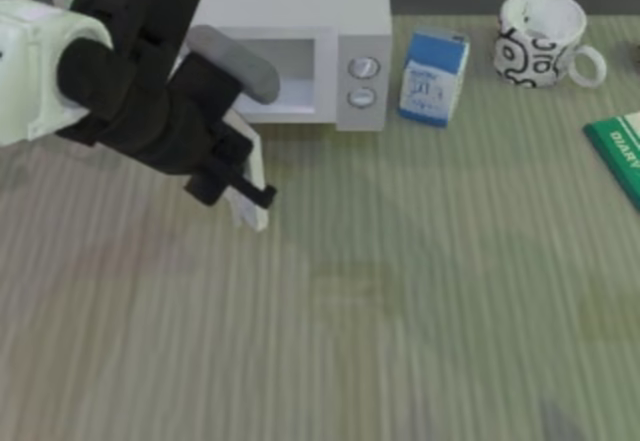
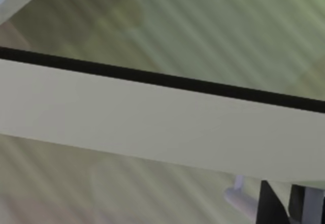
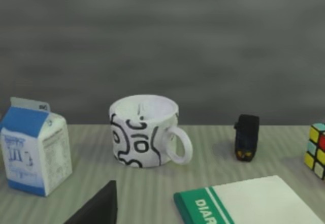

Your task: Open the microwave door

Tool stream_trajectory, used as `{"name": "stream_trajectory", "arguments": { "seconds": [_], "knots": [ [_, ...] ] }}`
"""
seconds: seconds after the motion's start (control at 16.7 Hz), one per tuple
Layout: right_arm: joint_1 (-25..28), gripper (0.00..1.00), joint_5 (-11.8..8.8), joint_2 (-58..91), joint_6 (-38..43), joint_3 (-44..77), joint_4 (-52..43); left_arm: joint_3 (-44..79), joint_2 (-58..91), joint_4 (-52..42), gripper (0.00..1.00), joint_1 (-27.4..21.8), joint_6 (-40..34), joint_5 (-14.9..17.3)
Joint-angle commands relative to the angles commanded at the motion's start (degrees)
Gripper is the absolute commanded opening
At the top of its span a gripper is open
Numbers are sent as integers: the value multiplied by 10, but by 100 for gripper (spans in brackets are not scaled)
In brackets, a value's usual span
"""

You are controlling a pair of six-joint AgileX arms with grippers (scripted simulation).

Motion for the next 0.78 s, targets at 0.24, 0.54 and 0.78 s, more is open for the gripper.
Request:
{"name": "stream_trajectory", "arguments": {
  "seconds": [0.24,0.54,0.78],
  "knots": [
    [0,100,0,0,0,0,0,0,0,0,0,0,0,0],
    [0,100,0,0,0,0,0,0,0,0,0,0,0,0],
    [0,100,0,0,0,0,0,-3,-3,-3,0,6,17,12]
  ]
}}
